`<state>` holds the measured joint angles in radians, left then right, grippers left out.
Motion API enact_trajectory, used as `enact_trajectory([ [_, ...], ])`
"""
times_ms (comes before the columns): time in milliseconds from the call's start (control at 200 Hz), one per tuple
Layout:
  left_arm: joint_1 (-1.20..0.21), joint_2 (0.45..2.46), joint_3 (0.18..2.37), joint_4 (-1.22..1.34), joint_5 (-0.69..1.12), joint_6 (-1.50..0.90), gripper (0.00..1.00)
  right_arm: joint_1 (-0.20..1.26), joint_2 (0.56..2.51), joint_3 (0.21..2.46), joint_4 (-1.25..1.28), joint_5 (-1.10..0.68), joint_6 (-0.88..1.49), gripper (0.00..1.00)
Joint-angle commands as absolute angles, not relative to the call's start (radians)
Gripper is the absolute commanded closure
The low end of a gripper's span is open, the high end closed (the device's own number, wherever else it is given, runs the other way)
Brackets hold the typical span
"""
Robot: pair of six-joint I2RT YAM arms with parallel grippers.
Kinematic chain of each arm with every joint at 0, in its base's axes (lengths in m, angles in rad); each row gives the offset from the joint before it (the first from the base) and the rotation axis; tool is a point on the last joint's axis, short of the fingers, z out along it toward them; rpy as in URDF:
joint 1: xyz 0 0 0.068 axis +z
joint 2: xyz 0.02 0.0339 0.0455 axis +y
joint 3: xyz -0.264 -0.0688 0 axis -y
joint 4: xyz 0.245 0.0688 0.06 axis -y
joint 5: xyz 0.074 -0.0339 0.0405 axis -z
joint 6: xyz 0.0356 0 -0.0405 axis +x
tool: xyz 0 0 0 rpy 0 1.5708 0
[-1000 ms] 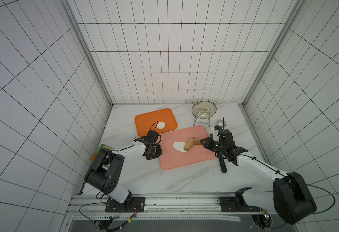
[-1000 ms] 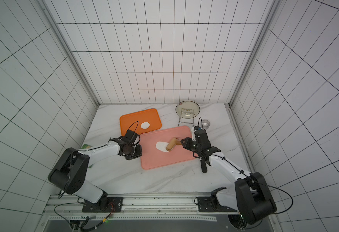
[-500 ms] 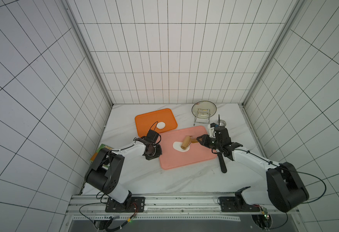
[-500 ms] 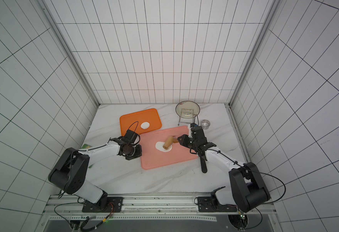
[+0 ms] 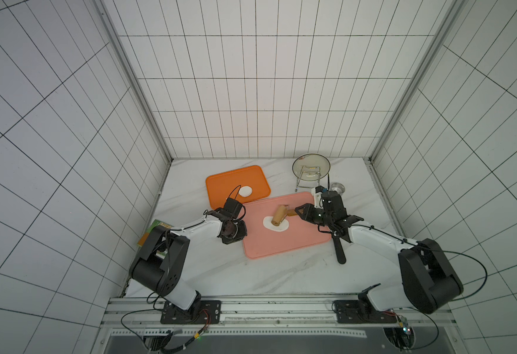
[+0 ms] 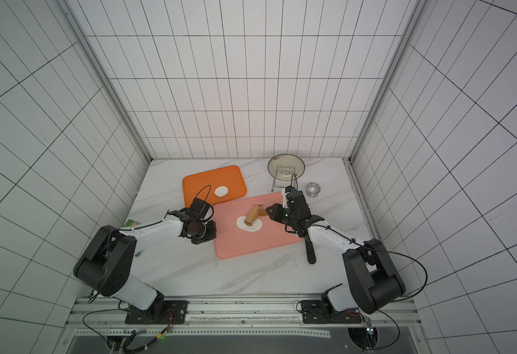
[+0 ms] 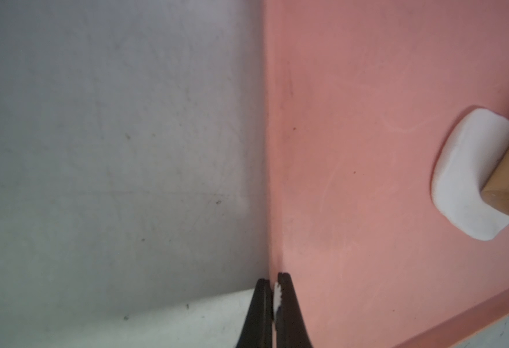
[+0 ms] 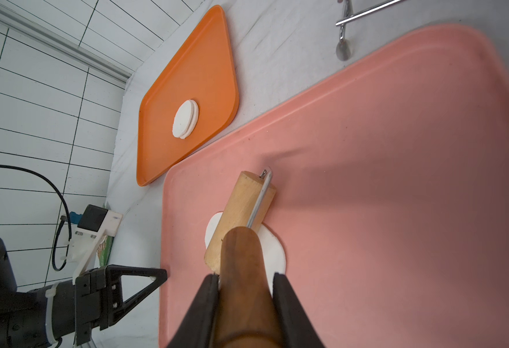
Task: Roll out the dumpling wrappers from the dough
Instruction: Flatten out the dough on the work surface.
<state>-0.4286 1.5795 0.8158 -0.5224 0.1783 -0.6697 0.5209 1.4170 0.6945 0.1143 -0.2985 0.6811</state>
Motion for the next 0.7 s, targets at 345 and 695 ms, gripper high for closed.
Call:
enact_trajectory([
  [345, -0.376, 1.611, 0.776, -0.517, 0.096, -0.666, 1.00, 0.465, 1.361, 0.598, -0.509, -0.079, 0.550, 1.00],
  [695, -0.368, 1.614, 0.778, -0.510, 0.099, -0.661, 1.00, 0.463, 1.345, 0.613, -0.556, -0.051, 0.526, 1.00],
])
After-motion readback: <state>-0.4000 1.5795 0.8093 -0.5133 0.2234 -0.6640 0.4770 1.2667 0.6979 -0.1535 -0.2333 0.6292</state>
